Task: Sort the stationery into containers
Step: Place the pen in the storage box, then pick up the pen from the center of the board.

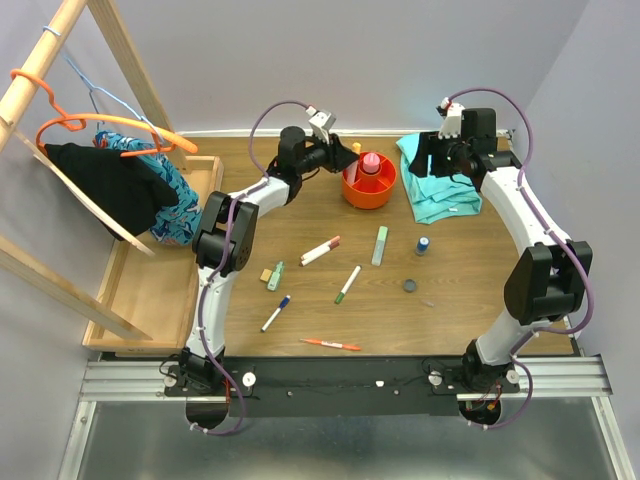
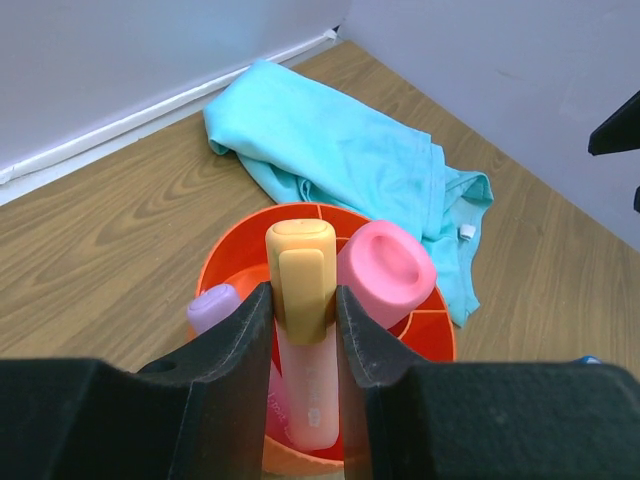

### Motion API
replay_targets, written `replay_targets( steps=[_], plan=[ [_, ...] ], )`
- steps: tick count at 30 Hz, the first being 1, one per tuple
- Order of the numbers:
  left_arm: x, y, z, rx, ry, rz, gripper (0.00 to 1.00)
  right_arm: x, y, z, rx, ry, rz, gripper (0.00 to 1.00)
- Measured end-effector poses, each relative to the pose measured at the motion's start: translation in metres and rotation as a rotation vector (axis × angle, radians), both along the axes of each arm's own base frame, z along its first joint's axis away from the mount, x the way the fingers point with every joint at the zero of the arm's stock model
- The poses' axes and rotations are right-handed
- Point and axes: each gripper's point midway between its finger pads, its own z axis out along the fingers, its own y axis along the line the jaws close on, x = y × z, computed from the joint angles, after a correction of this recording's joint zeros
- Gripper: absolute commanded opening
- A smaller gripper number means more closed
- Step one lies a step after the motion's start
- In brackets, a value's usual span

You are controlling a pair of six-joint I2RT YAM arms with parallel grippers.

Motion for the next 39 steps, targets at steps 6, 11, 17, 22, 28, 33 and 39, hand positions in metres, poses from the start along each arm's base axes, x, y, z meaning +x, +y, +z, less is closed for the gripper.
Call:
replay_targets(
  steps=[6,11,17,22,28,33,39],
  plan=[
    [-0.001,0.006,-0.012,0.017,0.014,0.008,0.33,-0.008,0.006,-0.015,0.055,0.058,-0.015,0.68],
    [-0.006,0.01,-0.028,0.041,0.037,0.01,0.41,-0.027,0.012,-0.049,0.088,0.172,-0.045,0.67],
    [-0.012,0.024,-0.031,0.061,0.046,0.025,0.52,-0.044,0.047,-0.074,0.104,0.272,-0.011,0.67],
    [-0.009,0.037,-0.013,0.072,0.02,0.044,0.64,-0.051,0.067,-0.095,0.104,0.339,0.009,0.67],
    [-0.009,0.068,0.017,0.091,-0.015,0.089,0.67,-0.054,0.062,-0.116,0.08,0.405,-0.05,0.67],
    [-0.032,0.118,0.035,0.121,0.0,0.157,0.68,-0.055,0.065,-0.126,0.041,0.427,-0.086,0.65],
    [-0.075,0.153,0.058,0.139,0.029,0.204,0.69,-0.061,0.079,-0.138,-0.031,0.463,-0.12,0.61]
  ],
)
